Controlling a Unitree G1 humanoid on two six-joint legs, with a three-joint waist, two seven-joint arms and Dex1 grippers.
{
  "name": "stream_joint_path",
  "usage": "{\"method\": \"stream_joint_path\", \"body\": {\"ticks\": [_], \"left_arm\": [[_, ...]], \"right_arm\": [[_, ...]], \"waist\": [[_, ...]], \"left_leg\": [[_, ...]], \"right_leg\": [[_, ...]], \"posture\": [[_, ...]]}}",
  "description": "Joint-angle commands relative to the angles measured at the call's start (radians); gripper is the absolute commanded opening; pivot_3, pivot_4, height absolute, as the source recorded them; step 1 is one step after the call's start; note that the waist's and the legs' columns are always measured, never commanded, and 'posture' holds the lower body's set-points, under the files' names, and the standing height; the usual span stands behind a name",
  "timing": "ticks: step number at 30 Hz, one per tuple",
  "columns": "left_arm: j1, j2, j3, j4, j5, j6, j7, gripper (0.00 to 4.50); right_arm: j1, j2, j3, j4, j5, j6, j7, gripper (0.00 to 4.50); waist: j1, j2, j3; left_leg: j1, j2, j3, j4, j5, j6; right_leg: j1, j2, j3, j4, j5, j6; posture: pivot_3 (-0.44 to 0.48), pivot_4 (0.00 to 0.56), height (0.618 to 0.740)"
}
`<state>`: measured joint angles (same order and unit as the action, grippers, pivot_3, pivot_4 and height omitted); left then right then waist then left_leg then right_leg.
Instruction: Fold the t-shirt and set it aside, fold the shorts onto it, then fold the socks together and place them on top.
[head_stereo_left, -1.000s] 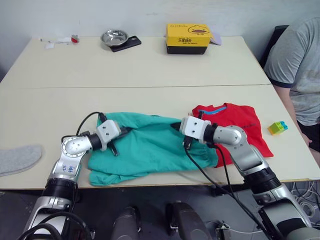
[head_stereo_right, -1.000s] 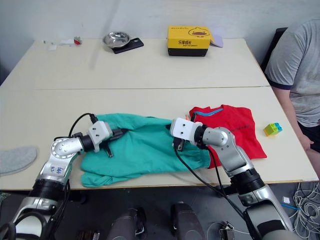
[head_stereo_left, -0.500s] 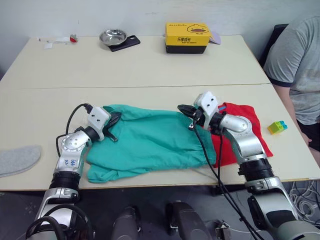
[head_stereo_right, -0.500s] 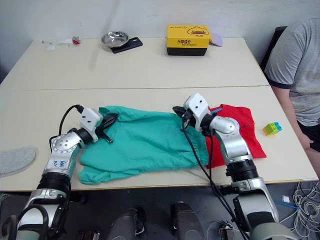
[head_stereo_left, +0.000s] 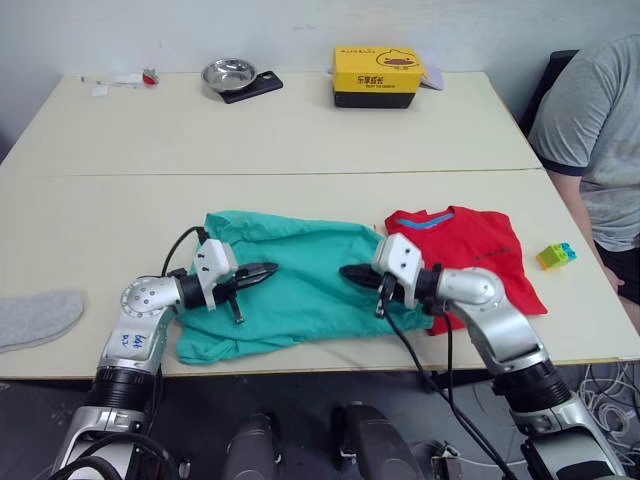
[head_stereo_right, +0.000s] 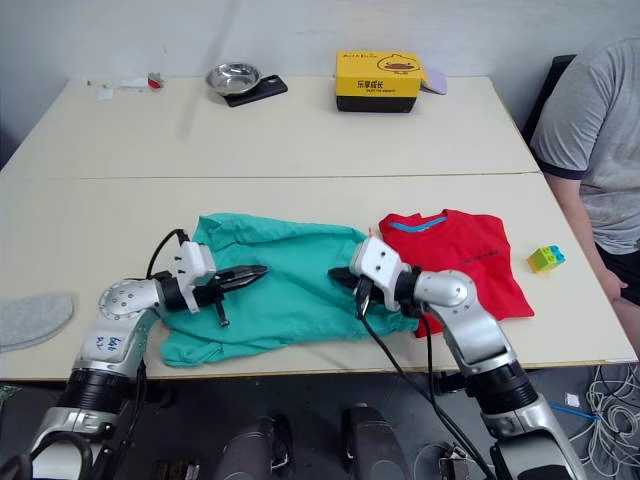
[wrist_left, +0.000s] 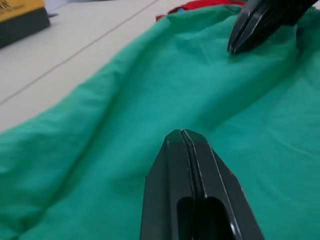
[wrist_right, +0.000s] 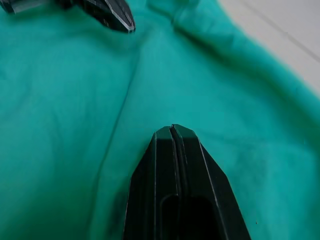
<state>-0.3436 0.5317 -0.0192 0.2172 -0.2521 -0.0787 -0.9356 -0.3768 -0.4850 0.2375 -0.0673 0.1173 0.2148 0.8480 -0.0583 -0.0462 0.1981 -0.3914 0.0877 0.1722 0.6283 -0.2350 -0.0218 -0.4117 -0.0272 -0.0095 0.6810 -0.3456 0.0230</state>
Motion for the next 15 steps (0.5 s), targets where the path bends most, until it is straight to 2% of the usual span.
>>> {"method": "stream_joint_path", "body": {"ticks": [1, 2, 5, 9, 10, 12, 14, 15], "left_arm": [[0.012, 0.014, -0.004, 0.016, 0.045, -0.011, 0.021, 0.0], [0.016, 0.009, -0.001, 0.022, 0.042, -0.015, 0.016, 0.0], [0.025, -0.028, 0.019, 0.014, -0.043, -0.026, -0.052, 0.0], [0.042, -0.029, 0.023, -0.044, -0.111, -0.039, -0.149, 0.0], [0.045, -0.029, 0.029, -0.059, -0.128, -0.032, -0.161, 0.0], [0.054, -0.02, 0.037, -0.094, -0.166, 0.008, -0.187, 0.0], [0.073, 0.006, 0.028, -0.129, -0.192, 0.054, -0.232, 0.0], [0.085, 0.016, 0.026, -0.138, -0.195, 0.065, -0.244, 0.0]], "right_arm": [[0.025, -0.038, -0.069, -0.029, 0.016, -0.075, 0.004, 0.02], [0.042, -0.048, -0.095, -0.055, 0.06, -0.07, 0.03, 0.02], [0.111, -0.06, -0.214, -0.209, 0.301, 0.121, 0.06, 0.6], [0.255, -0.109, -0.38, -0.415, 0.644, 0.423, -0.002, 1.95], [0.29, -0.12, -0.424, -0.456, 0.737, 0.495, -0.044, 2.49], [0.378, -0.164, -0.501, -0.529, 0.929, 0.629, -0.124, 3.07], [0.474, -0.226, -0.548, -0.557, 1.217, 0.741, -0.367, 3.79], [0.507, -0.234, -0.554, -0.568, 1.337, 0.734, -0.485, 4.14]], "waist": [[0.0, 0.0, 0.0], [0.0, 0.0, 0.0], [0.003, 0.0, 0.0], [0.004, 0.0, 0.0], [0.002, 0.0, 0.0], [0.003, 0.0, 0.0], [0.003, 0.0, 0.0], [0.0, 0.0, 0.0]], "left_leg": [[0.0, 0.0, 0.0, 0.0, 0.0, 0.0], [0.0, 0.0, 0.0, 0.0, 0.0, 0.001], [0.0, 0.0, -0.001, -0.001, -0.001, 0.0], [-0.001, 0.002, -0.002, -0.002, -0.002, -0.001], [-0.001, 0.002, -0.002, -0.003, -0.002, -0.001], [-0.001, 0.001, -0.003, -0.003, -0.003, 0.0], [-0.001, 0.001, -0.004, -0.003, -0.003, 0.001], [-0.001, 0.001, -0.004, -0.003, -0.003, 0.002]], "right_leg": [[0.0, 0.0, 0.0, 0.0, 0.0, 0.0], [0.0, 0.0, 0.0, 0.0, 0.0, 0.0], [0.0, 0.0, 0.0, -0.001, 0.0, 0.001], [0.001, 0.001, -0.001, -0.004, -0.001, 0.001], [0.001, 0.001, -0.001, -0.005, -0.001, 0.001], [0.002, 0.001, -0.001, -0.005, -0.001, 0.001], [0.003, 0.001, -0.001, -0.006, -0.001, 0.001], [0.003, 0.001, -0.001, -0.006, -0.001, 0.001]], "posture": [[0.0, 0.15, 0.74], [0.0, 0.15, 0.74], [0.0, 0.15, 0.74], [0.0, 0.15, 0.74], [0.0, 0.15, 0.74], [0.0, 0.15, 0.74], [0.0, 0.15, 0.74], [0.0, 0.15, 0.74]]}}
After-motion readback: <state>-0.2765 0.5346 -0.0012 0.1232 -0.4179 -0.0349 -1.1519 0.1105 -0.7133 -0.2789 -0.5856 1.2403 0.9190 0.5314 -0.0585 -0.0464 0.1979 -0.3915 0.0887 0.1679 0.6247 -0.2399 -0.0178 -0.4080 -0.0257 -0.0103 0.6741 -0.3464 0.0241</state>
